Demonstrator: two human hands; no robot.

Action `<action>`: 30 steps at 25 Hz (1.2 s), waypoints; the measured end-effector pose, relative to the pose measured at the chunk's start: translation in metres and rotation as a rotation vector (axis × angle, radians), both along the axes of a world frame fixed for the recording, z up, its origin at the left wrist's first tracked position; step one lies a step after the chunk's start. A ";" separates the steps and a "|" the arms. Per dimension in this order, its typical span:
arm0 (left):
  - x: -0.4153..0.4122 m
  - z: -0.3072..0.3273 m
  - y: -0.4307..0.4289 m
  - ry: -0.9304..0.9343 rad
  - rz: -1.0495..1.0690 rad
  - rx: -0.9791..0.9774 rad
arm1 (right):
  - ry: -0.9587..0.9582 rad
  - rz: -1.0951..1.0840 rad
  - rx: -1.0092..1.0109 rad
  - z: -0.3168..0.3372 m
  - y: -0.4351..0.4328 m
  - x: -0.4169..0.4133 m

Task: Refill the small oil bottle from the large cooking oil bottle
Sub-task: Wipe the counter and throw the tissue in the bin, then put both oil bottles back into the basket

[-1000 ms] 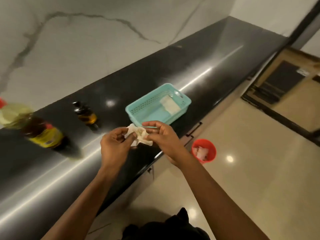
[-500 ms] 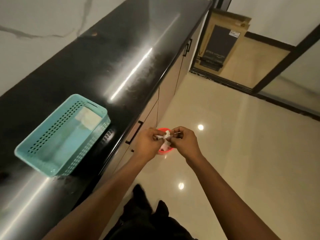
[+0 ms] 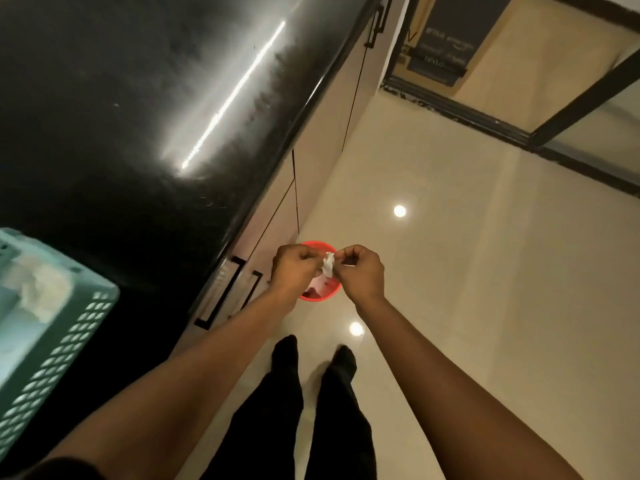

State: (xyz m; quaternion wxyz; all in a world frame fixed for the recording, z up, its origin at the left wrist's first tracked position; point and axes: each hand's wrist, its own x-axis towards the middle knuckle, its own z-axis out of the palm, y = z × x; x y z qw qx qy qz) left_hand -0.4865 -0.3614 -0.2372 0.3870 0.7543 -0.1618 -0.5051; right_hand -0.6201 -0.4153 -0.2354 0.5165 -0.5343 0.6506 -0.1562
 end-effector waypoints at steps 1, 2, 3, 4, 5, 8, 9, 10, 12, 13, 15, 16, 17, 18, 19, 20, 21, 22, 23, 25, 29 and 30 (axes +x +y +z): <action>0.000 -0.025 -0.008 0.005 0.024 0.037 | 0.008 0.012 0.010 -0.024 -0.007 0.003; 0.000 -0.053 -0.014 0.005 0.043 0.061 | 0.023 0.041 0.030 -0.052 -0.013 0.004; 0.002 -0.077 -0.018 0.009 0.033 0.060 | 0.030 0.081 0.064 -0.074 -0.018 0.005; 0.006 -0.103 -0.019 0.018 0.008 0.039 | 0.019 0.123 0.108 -0.097 -0.022 0.003; 0.010 -0.126 -0.020 0.028 -0.015 0.013 | -0.010 0.162 0.159 -0.116 -0.028 0.001; 0.030 -0.198 -0.012 0.018 -0.064 -0.050 | -0.126 0.233 0.250 -0.162 -0.045 -0.007; 0.037 -0.218 -0.006 0.010 -0.078 -0.047 | -0.124 0.206 0.258 -0.171 -0.049 -0.012; 0.039 -0.227 -0.004 0.001 -0.075 -0.025 | -0.116 0.161 0.257 -0.185 -0.050 -0.016; 0.041 -0.229 0.002 -0.027 -0.026 0.023 | -0.120 0.099 0.260 -0.197 -0.051 -0.023; 0.038 -0.221 0.004 -0.043 0.010 0.047 | -0.138 0.083 0.265 -0.197 -0.051 -0.025; 0.029 -0.200 0.007 -0.065 0.053 0.076 | -0.209 0.012 0.257 -0.182 -0.052 -0.027; 0.024 -0.192 0.009 -0.063 0.070 0.078 | -0.236 -0.046 0.244 -0.170 -0.054 -0.027; 0.019 -0.184 0.009 -0.055 0.096 0.087 | -0.234 -0.109 0.219 -0.157 -0.056 -0.027; 0.014 -0.176 0.008 -0.048 0.117 0.085 | -0.233 -0.159 0.194 -0.145 -0.058 -0.029; 0.008 -0.167 0.007 -0.045 0.141 0.085 | -0.223 -0.178 0.184 -0.133 -0.056 -0.032; 0.000 -0.157 0.008 -0.041 0.161 0.078 | -0.229 -0.172 0.185 -0.120 -0.051 -0.034; -0.006 -0.142 0.010 -0.032 0.178 0.073 | -0.244 -0.150 0.188 -0.106 -0.043 -0.034; -0.012 -0.127 0.014 -0.026 0.195 0.067 | -0.266 -0.129 0.190 -0.092 -0.031 -0.034; -0.017 -0.110 0.020 -0.022 0.208 0.058 | -0.275 -0.106 0.185 -0.079 -0.019 -0.032; -0.027 -0.072 0.029 -0.029 0.206 0.005 | -0.309 -0.066 0.172 -0.055 0.005 -0.026; -0.023 0.035 0.067 -0.120 0.244 -0.140 | -0.397 0.140 0.116 0.032 0.046 0.010; -0.018 0.060 0.078 -0.135 0.282 -0.164 | -0.400 0.194 0.078 0.053 0.052 0.021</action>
